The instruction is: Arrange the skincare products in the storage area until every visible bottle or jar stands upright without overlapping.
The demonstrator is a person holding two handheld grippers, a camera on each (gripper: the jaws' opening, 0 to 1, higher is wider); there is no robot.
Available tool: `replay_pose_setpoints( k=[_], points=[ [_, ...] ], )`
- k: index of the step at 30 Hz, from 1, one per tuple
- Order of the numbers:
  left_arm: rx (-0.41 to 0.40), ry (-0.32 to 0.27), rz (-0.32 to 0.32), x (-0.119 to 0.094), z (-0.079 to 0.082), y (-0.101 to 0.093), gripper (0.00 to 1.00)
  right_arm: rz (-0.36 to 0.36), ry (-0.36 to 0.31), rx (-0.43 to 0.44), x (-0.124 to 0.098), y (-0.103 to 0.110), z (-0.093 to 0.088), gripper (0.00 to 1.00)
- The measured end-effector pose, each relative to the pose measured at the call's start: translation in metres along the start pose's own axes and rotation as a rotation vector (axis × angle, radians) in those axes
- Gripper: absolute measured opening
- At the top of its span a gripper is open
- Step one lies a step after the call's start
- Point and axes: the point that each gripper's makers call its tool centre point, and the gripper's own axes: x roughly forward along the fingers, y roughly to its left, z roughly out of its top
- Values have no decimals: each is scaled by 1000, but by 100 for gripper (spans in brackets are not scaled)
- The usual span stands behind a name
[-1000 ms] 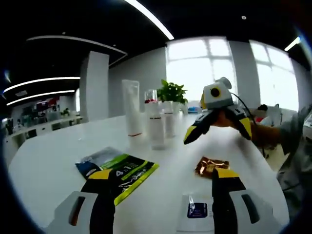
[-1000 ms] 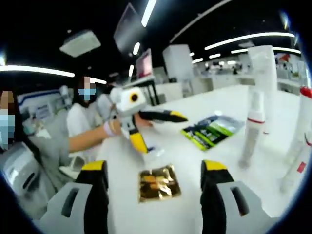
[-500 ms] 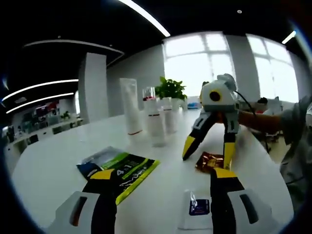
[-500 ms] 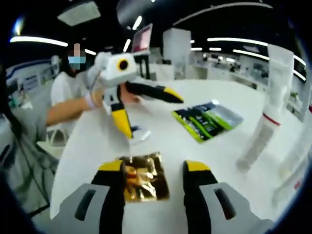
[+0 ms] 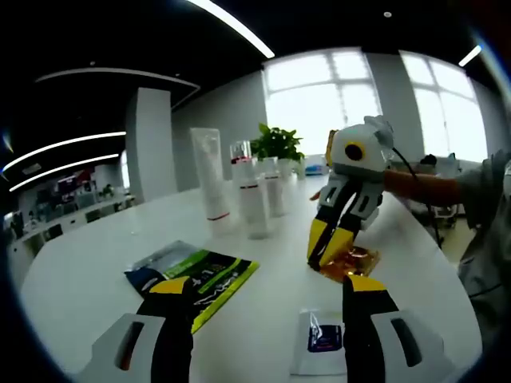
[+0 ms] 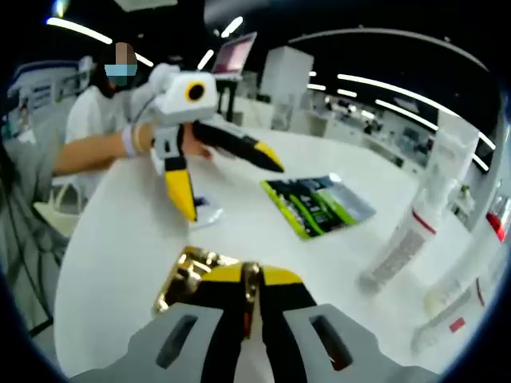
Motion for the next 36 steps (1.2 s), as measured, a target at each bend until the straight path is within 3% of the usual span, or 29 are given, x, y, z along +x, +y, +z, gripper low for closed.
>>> replay_pose_setpoints(
  k=[4,5,6,10,15,18,20,23,29,33,36],
  points=[
    [-2,-4,2,0,1,1,78,-17,13,43,2,-7,-1,0],
    [-2,-5,2,0,1,1,78,-9,51,93,1,-2,-10,0],
    [-3,-6,2,0,2,1,78,-23,21,61,2,-10,-8,0],
    [-4,-11,1,0,2,2,78,-35,19,84,5,-19,-12,0],
    [-4,-13,2,0,3,3,78,-28,47,123,1,-15,-12,0],
    [-4,-15,3,0,3,3,78,-25,10,123,-4,-18,-3,0],
    [-4,-15,3,0,3,3,78,-11,-60,82,-7,-15,10,0],
    [-3,-16,2,0,4,3,78,27,-106,77,-13,-7,21,9],
    [1,-14,-1,0,3,2,78,120,-35,103,-21,18,13,24],
    [-1,-30,-26,0,7,-4,78,122,1,125,-21,15,5,35],
    [0,-36,-28,0,9,-5,78,75,-5,209,-21,0,2,32]
  ],
)
